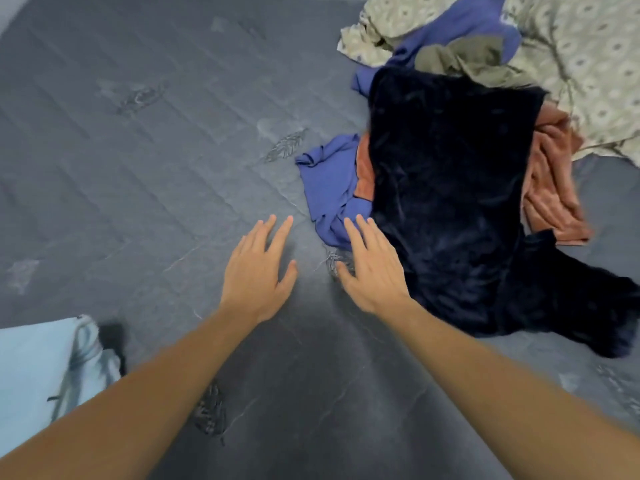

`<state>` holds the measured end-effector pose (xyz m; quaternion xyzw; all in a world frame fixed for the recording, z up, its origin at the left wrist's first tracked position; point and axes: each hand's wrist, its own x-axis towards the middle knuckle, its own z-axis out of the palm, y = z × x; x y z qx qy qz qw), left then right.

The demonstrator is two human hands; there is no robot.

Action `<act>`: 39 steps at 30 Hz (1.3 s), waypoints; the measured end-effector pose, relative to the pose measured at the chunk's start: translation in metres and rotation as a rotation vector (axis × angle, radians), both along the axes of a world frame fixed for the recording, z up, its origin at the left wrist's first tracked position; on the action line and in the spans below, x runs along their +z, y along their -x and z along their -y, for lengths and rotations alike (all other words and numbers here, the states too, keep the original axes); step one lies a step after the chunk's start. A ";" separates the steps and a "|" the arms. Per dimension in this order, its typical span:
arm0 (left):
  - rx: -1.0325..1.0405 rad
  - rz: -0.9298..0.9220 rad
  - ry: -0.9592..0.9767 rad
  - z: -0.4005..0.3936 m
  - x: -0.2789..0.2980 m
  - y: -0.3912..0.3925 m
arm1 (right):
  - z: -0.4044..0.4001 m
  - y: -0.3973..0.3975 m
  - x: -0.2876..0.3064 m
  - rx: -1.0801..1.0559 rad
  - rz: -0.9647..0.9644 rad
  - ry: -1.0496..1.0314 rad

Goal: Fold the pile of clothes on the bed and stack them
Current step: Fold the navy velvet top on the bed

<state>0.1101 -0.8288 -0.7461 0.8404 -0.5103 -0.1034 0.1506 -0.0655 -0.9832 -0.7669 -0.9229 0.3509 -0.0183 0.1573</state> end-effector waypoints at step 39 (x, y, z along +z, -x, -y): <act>0.155 -0.395 0.170 0.103 -0.026 0.188 | 0.067 0.227 0.013 -0.103 0.218 -0.182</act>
